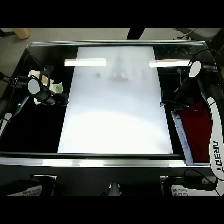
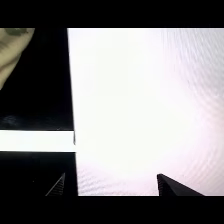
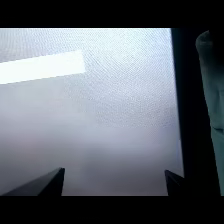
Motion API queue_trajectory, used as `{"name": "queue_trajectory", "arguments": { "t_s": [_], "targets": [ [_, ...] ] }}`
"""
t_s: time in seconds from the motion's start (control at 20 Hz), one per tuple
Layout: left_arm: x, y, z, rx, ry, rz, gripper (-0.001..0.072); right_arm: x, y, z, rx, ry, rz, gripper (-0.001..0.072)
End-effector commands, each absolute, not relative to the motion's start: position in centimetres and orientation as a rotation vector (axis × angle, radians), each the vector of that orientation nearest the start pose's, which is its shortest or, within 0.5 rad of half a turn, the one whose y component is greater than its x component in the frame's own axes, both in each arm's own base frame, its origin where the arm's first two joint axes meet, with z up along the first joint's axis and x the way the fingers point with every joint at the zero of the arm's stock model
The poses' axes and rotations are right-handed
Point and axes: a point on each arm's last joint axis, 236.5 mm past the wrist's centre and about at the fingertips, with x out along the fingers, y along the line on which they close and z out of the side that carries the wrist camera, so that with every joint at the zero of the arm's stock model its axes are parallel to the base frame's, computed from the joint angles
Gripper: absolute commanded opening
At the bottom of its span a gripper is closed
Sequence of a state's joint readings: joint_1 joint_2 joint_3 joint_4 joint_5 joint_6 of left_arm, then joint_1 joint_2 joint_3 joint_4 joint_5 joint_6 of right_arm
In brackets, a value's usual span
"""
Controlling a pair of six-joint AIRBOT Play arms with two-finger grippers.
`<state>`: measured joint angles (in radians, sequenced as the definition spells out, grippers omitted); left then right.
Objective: Fold the shirts.
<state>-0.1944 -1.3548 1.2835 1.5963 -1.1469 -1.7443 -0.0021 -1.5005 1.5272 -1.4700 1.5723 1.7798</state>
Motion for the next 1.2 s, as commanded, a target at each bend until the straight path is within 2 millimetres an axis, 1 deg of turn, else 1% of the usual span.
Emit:
{"name": "queue_trajectory", "arguments": {
  "t_s": [0.0, 0.65, 0.7, 0.85, 0.9, 0.95, 1.0, 1.05, 1.15],
  "targets": [
    [41.0, -7.5, 2.4, -0.009, 1.219, -0.051, 0.072, 38.0, 2.3, 2.9, 0.245, 1.549, -0.083, 0.0672],
    [41.1, -7.6, 2.4, -0.016, 1.216, -0.047, 0.072, 38.0, 2.3, 2.9, 0.245, 1.549, -0.083, 0.0672],
    [41.8, -7.8, 2.6, -0.049, 1.185, -0.035, 0.072, 38.3, 2.3, 2.9, 0.25, 1.537, -0.085, 0.0671],
    [43.6, -8.5, 3.4, -0.074, 1.102, -0.055, 0.072, 40.1, 2.3, 3.0, 0.256, 1.459, -0.081, 0.0672],
    [44.4, -8.7, 3.8, -0.081, 1.066, -0.062, 0.072, 40.3, 2.3, 3.1, 0.255, 1.451, -0.081, 0.0673],
    [46.0, -8.8, 4.7, -0.086, 0.986, -0.069, 0.072, 41.0, 2.3, 3.2, 0.258, 1.423, -0.08, 0.0673],
    [47.8, -7.8, 5.6, -0.07, 0.92, -0.05, 0.0719, 41.4, 2.3, 3.2, 0.26, 1.407, -0.078, 0.0673],
    [49.2, -5.3, 6.0, -0.075, 0.915, 0.023, 0.069, 41.7, 2.3, 3.3, 0.259, 1.39, -0.075, 0.0674],
    [51.0, 1.6, 5.4, -0.106, 1.003, 0.183, 0.0704, 41.8, 2.3, 3.3, 0.255, 1.389, -0.072, 0.0673]
  ]
}}
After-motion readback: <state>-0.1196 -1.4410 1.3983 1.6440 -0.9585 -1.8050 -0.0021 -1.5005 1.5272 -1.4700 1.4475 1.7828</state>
